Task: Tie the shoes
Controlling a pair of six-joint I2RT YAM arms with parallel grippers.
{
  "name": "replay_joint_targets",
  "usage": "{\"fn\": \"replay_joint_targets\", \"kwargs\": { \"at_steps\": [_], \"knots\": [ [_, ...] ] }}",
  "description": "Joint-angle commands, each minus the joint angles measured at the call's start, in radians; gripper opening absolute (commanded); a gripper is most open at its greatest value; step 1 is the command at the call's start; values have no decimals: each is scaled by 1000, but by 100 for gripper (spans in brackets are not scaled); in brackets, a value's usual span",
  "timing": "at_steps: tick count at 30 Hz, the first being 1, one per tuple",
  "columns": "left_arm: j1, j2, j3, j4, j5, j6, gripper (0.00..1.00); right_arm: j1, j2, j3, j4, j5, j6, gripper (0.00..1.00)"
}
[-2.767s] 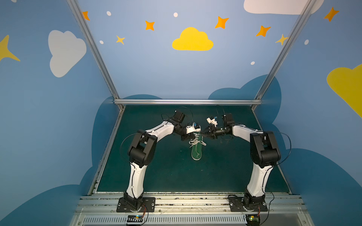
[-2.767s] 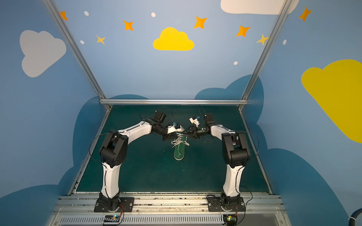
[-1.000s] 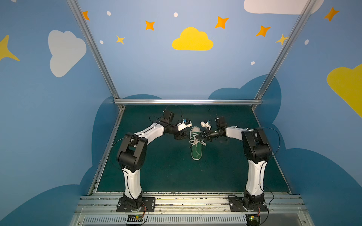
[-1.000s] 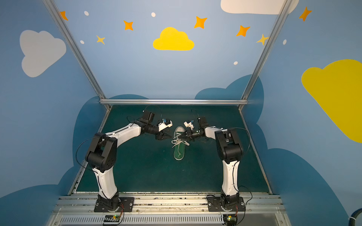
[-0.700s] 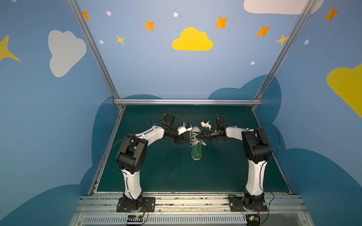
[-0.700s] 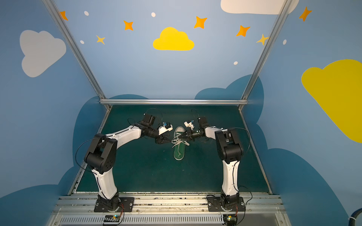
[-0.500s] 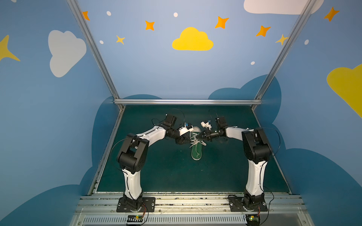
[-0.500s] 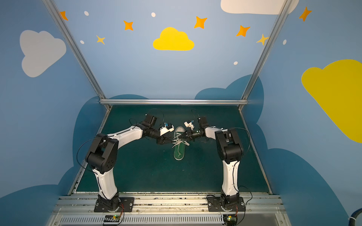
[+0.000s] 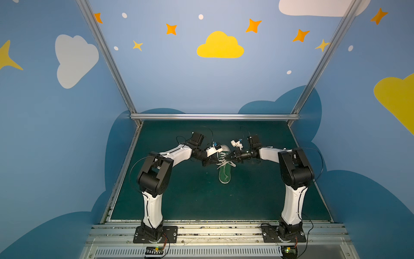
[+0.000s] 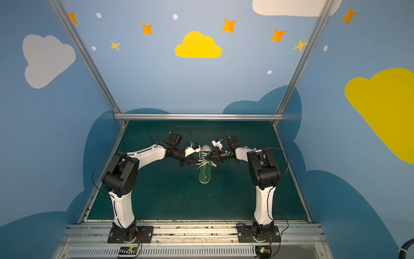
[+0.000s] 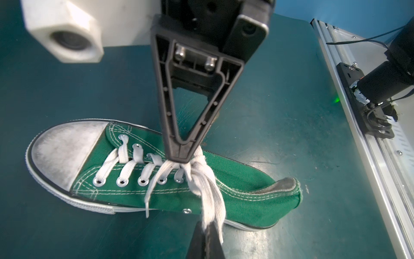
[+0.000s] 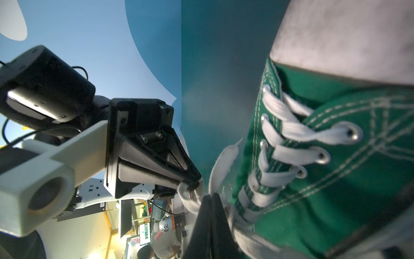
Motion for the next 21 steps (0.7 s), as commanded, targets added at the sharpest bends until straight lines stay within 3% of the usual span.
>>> {"fn": "replay_joint_targets", "kwargs": {
  "at_steps": [1, 11, 21],
  "knots": [
    [7, 3, 6, -23, 0, 1, 3, -15, -88, -71, 152, 92, 105, 0],
    [16, 11, 18, -21, -29, -38, 3, -55, -190, -175, 183, 230, 122, 0],
    [-7, -20, 30, -30, -181, -63, 3, -68, -250, -207, 136, 327, 101, 0]
  ]
}}
